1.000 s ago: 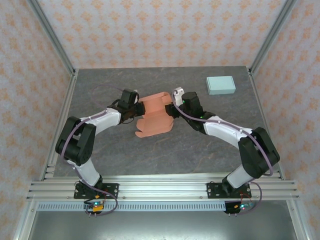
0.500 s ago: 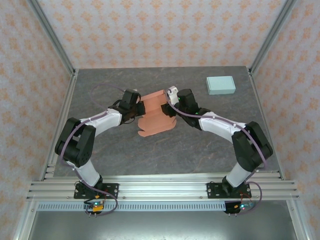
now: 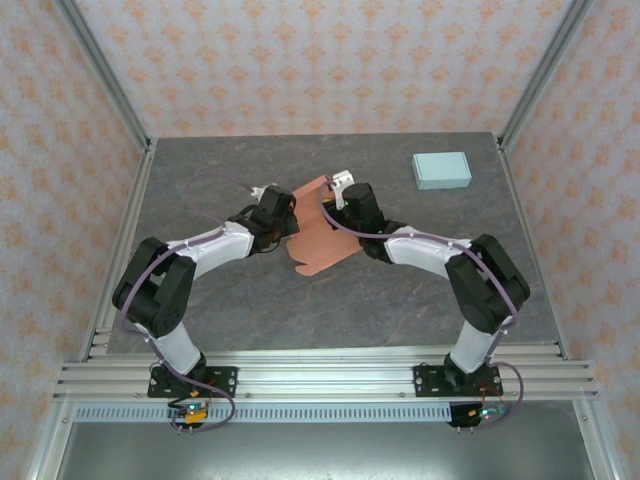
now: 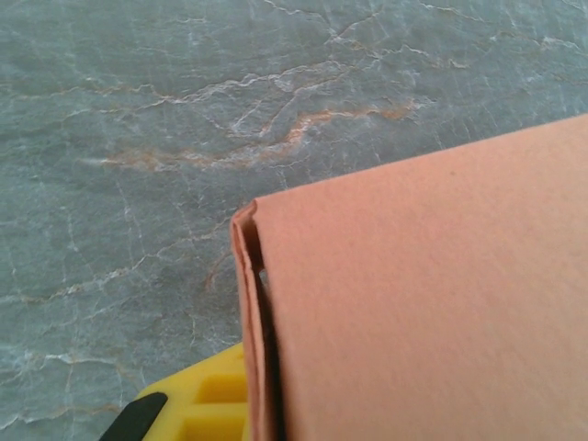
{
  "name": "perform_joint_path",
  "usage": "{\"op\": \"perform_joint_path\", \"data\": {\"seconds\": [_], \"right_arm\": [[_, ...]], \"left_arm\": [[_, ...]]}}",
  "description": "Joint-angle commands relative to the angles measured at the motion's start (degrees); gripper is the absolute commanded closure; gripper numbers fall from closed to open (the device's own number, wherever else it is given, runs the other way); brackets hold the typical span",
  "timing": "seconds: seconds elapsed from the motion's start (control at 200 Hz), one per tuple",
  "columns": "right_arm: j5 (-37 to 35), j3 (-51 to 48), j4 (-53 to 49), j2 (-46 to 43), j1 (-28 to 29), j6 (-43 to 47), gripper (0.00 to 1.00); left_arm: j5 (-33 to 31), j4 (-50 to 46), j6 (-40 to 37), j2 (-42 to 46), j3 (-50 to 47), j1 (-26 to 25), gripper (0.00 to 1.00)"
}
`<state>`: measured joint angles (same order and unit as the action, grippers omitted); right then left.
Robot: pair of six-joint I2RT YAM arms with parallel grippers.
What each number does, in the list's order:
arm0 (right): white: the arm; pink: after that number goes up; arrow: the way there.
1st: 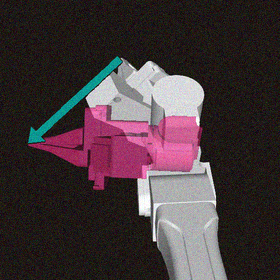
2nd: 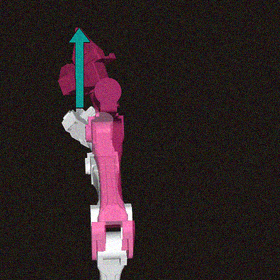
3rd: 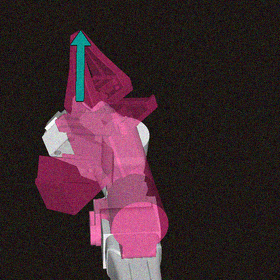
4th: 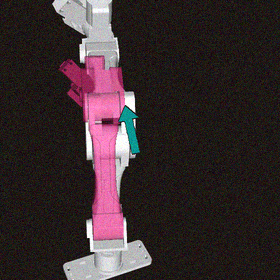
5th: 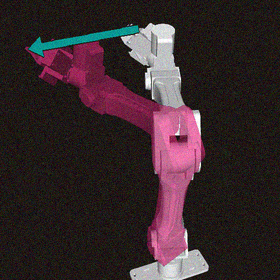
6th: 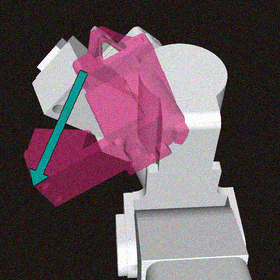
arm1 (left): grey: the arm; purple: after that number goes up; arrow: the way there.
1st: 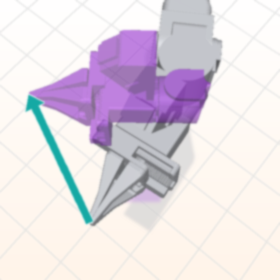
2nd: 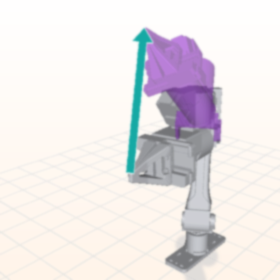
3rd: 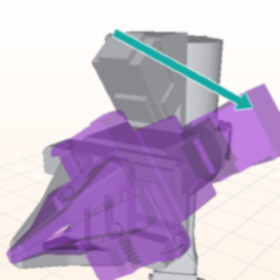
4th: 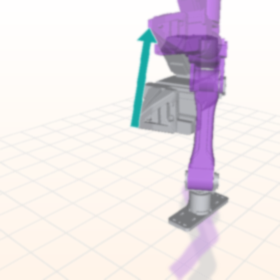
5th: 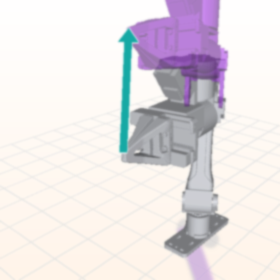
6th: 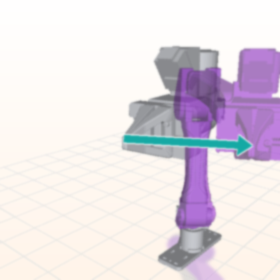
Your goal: Fold the paper box
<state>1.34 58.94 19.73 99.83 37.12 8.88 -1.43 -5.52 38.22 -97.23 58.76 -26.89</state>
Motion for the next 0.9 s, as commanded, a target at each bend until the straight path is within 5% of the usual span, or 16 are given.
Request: {"op": "perform_joint_path", "data": {"seconds": [0.0,0.115,0.631,0.896], "right_arm": [[-11.1,0.1,5.7,2.1,0.1,0.0,0.65],[-9.4,0.7,5.2,2.5,0.0,1.6,0.55],[45.4,7.2,-20.9,-8.6,-10.3,9.7,0.33],[49.3,4.5,-23.5,-17.3,-17.9,8.0,0.32]], "left_arm": [[-1.4,-2.6,1.5,3.2,0.1,-2.4,1.00],[-1.4,-3.2,1.5,3.5,0.4,-2.5,1.00],[-3.1,-5.5,-0.8,2.4,1.9,-2.4,1.00],[-2.3,-2.5,-4.5,2.9,1.5,-2.2,1.00]]}}
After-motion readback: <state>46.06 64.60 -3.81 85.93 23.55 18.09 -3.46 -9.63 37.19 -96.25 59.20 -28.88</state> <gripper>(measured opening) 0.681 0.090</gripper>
